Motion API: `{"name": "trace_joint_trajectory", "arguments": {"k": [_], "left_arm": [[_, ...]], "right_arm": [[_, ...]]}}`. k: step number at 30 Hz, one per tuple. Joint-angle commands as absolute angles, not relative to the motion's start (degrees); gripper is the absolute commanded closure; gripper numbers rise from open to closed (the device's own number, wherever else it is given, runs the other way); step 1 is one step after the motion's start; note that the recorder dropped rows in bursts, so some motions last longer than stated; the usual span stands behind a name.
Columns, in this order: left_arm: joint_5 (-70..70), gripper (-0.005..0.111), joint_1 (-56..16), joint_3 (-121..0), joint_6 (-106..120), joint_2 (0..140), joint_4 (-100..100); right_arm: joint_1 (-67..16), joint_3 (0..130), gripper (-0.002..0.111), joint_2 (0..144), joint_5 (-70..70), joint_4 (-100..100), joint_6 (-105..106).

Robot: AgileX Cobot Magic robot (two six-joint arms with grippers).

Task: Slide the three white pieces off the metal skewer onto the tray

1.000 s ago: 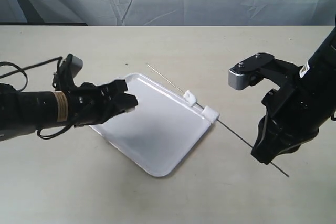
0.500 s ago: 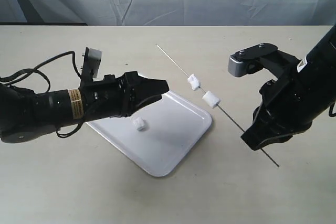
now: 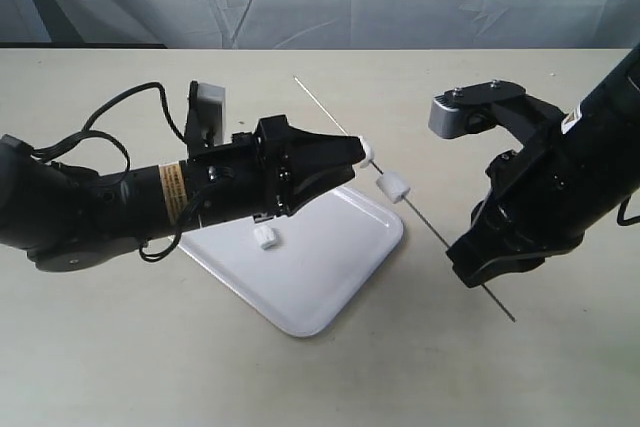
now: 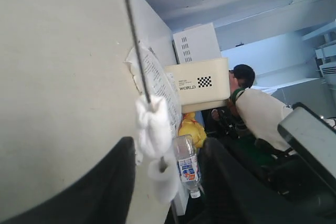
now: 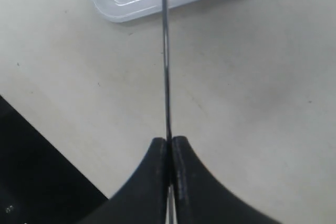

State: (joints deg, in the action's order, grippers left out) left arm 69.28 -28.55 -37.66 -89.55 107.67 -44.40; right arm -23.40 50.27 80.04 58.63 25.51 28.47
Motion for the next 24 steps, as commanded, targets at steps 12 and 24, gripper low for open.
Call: {"name": "trace_joint_trajectory", "arguments": {"k": [12,24], "left_arm": [[70.0,0.067,-29.3,-39.1,-89.9,107.4,-42.5],[70.0,0.083,-29.3,-39.3,-89.9,107.4,-43.2]], "right_arm": [[-23.5,50.1,0.109,79.8,61.3,28.5,30.5],[-23.5,50.1,0.109,79.8,61.3,29.2,30.5]]}}
